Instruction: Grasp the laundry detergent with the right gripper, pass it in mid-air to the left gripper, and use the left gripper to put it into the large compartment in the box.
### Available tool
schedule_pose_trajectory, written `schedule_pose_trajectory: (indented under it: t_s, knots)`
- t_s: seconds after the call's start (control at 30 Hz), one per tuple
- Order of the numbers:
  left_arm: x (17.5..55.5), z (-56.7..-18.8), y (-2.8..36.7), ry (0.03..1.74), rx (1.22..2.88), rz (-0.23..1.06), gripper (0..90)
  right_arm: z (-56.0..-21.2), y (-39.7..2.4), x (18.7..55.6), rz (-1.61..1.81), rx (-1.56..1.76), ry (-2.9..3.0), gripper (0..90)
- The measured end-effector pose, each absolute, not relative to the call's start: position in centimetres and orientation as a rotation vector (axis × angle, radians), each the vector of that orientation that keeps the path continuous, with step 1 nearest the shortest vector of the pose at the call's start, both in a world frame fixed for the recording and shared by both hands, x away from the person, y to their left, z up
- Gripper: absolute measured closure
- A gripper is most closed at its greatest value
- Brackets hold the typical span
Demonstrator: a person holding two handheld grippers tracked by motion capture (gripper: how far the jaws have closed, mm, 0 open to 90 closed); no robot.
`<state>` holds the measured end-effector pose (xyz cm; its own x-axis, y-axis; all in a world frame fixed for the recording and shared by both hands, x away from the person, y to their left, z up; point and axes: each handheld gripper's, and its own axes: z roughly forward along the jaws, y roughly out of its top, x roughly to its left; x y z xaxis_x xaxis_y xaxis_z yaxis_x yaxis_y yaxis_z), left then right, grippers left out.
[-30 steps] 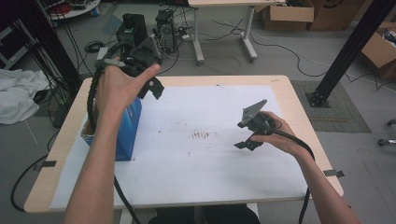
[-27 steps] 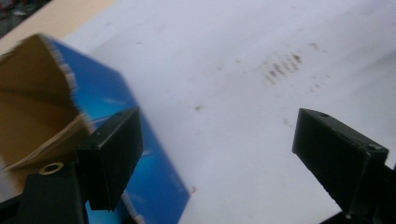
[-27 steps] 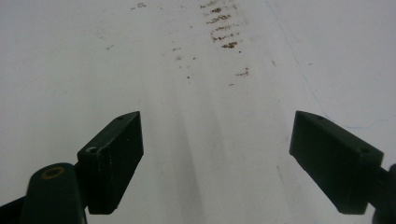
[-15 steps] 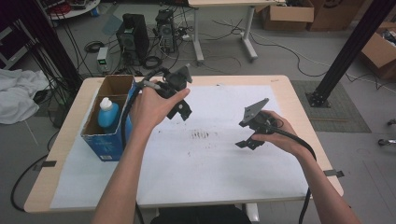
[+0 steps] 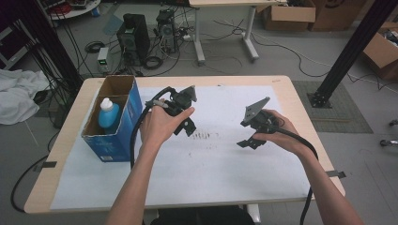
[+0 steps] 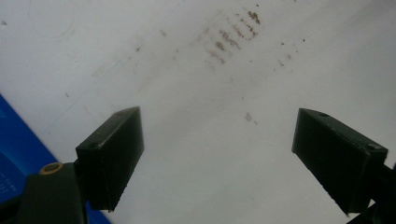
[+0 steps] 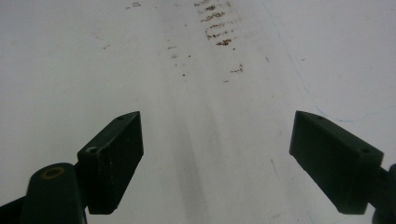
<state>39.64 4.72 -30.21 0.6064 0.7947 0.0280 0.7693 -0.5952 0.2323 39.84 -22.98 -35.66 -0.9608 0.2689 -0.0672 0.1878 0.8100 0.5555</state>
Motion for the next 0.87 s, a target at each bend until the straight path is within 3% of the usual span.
schedule_pose_trajectory:
  t_s: [0.87]
  knots:
    - [39.5, -31.9, 4.5, 1.266, 2.636, 0.152, 17.2, -35.7, -23.6, 39.8, 0.832, 0.405, 2.846, 17.4]
